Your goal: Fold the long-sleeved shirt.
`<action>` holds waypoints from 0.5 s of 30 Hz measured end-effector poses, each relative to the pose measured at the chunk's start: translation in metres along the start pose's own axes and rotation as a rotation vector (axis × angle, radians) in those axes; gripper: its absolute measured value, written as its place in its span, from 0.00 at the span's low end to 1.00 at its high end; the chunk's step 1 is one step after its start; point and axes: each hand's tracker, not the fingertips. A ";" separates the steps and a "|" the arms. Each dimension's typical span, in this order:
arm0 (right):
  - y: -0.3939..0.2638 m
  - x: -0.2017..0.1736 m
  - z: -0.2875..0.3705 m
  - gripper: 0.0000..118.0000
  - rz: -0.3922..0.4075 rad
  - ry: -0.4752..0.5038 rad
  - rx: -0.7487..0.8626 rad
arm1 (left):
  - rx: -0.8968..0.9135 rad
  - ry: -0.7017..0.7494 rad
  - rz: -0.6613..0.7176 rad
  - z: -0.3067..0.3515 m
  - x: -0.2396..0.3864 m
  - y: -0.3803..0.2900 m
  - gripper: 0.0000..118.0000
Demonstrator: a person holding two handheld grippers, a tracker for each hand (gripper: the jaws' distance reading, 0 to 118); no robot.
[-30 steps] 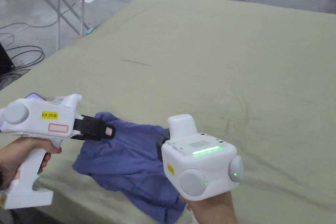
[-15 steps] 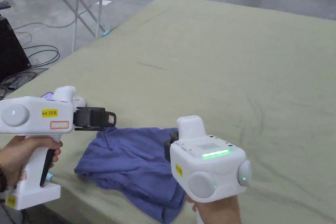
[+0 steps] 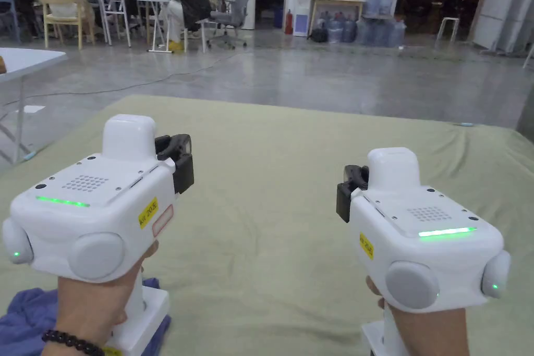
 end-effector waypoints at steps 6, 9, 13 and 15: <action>-0.013 0.078 0.059 0.00 -0.012 -0.174 0.117 | 0.084 -0.005 -0.086 -0.003 0.102 -0.016 0.00; -0.034 0.099 0.076 0.00 -0.016 -0.229 0.107 | 0.086 0.018 -0.056 0.007 0.126 -0.047 0.00; -0.069 0.109 0.101 0.00 -0.005 -0.276 0.104 | 0.072 0.030 -0.070 0.031 0.141 -0.088 0.00; -0.083 0.107 0.113 0.00 0.010 -0.303 0.079 | 0.049 0.029 -0.068 0.043 0.144 -0.103 0.00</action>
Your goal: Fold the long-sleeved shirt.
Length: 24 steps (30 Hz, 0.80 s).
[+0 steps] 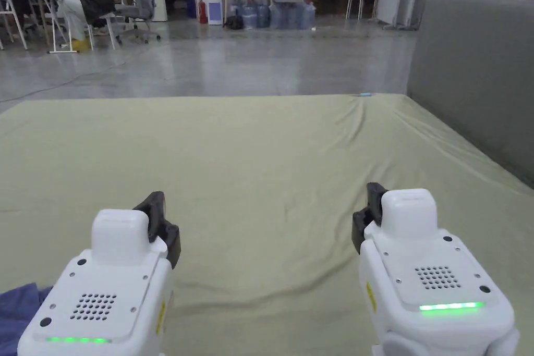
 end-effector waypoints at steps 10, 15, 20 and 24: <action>-0.039 -0.003 0.005 0.00 -0.008 -0.027 -0.033 | -0.102 0.055 0.031 0.019 -0.015 -0.047 0.00; -0.040 -0.009 0.004 0.00 0.002 -0.027 -0.042 | -0.114 0.054 0.038 0.016 -0.014 -0.049 0.00; -0.042 -0.010 0.003 0.00 0.006 -0.037 -0.053 | -0.117 0.036 0.012 0.011 -0.010 -0.046 0.00; -0.042 -0.007 0.000 0.44 0.000 -0.017 -0.054 | -0.109 0.023 0.038 0.009 -0.011 -0.043 0.10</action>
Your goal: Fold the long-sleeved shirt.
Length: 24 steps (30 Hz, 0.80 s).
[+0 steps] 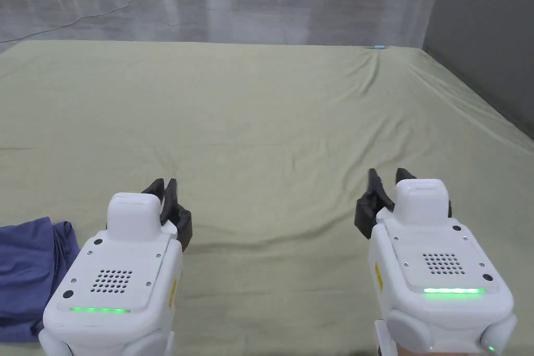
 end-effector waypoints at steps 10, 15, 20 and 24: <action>-0.011 -0.002 -0.006 0.94 0.020 -0.033 -0.013 | -0.012 0.033 -0.042 -0.008 -0.001 -0.013 1.00; -0.018 0.002 -0.005 0.94 -0.021 -0.010 0.119 | 0.025 0.021 -0.040 -0.009 -0.006 -0.017 1.00; -0.015 0.006 -0.007 0.94 0.009 -0.009 0.038 | 0.034 0.031 -0.040 -0.005 -0.006 -0.017 1.00; -0.015 0.005 -0.005 0.94 0.002 0.000 0.031 | 0.019 0.025 -0.031 -0.003 -0.006 -0.010 1.00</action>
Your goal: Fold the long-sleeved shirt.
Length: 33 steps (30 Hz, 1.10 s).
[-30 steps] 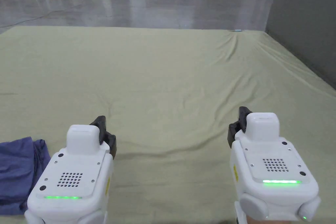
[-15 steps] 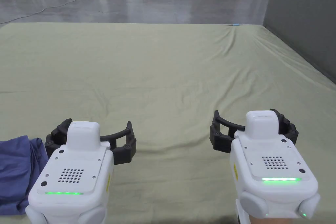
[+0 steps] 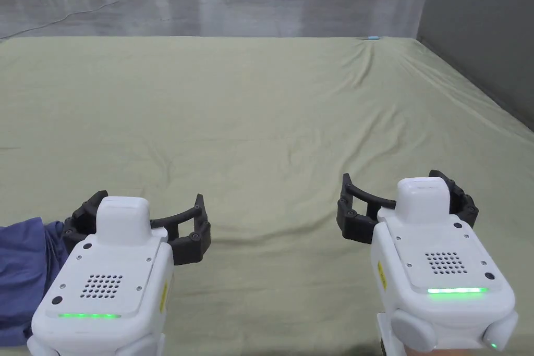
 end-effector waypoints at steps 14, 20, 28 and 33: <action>0.012 -0.003 0.001 0.94 -0.005 -0.019 0.008 | -0.002 0.005 -0.021 0.004 -0.003 0.007 1.00; 0.012 0.001 0.002 0.94 -0.001 -0.034 0.001 | 0.009 -0.014 -0.037 0.008 0.001 0.004 1.00; 0.017 0.000 0.003 0.94 0.011 -0.025 0.012 | -0.006 0.005 -0.042 0.006 0.005 0.005 1.00; 0.020 0.002 0.005 0.94 -0.003 -0.037 0.022 | -0.019 0.002 0.002 0.007 0.003 0.008 1.00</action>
